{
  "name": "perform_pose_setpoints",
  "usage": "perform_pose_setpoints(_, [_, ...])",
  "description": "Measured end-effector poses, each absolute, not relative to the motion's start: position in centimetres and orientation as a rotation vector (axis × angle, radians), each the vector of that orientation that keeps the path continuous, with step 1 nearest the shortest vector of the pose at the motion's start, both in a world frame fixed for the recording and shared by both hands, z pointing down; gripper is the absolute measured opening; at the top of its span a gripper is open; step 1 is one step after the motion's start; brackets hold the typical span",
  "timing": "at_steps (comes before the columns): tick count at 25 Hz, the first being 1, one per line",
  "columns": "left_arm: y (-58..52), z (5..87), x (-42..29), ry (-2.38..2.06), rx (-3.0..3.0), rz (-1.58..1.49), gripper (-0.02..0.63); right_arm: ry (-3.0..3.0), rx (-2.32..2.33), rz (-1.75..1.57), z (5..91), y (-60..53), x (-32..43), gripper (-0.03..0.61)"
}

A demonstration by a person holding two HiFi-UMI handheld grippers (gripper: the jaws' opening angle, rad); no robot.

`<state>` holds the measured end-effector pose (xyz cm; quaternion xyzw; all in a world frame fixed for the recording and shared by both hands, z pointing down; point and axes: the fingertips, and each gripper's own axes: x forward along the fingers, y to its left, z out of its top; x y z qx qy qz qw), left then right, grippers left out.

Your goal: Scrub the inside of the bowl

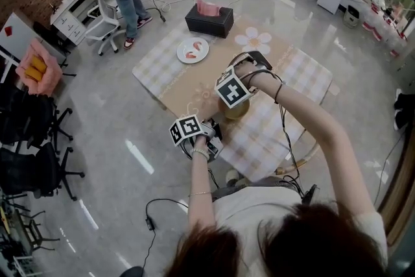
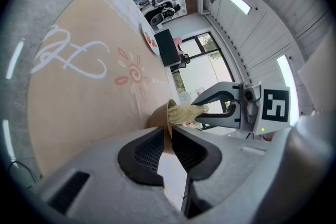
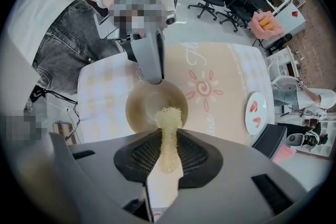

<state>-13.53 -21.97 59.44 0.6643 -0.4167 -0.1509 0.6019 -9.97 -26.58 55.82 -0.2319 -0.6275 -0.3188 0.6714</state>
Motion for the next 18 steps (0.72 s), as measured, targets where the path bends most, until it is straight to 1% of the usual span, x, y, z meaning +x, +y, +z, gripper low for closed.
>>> perform_pose_setpoints(18, [-21.8, 59.4, -13.6, -0.957, 1.534, -0.357, 0.052, -1.38, -0.486, -0.633, 55.7, -25.8, -8.1, 0.078])
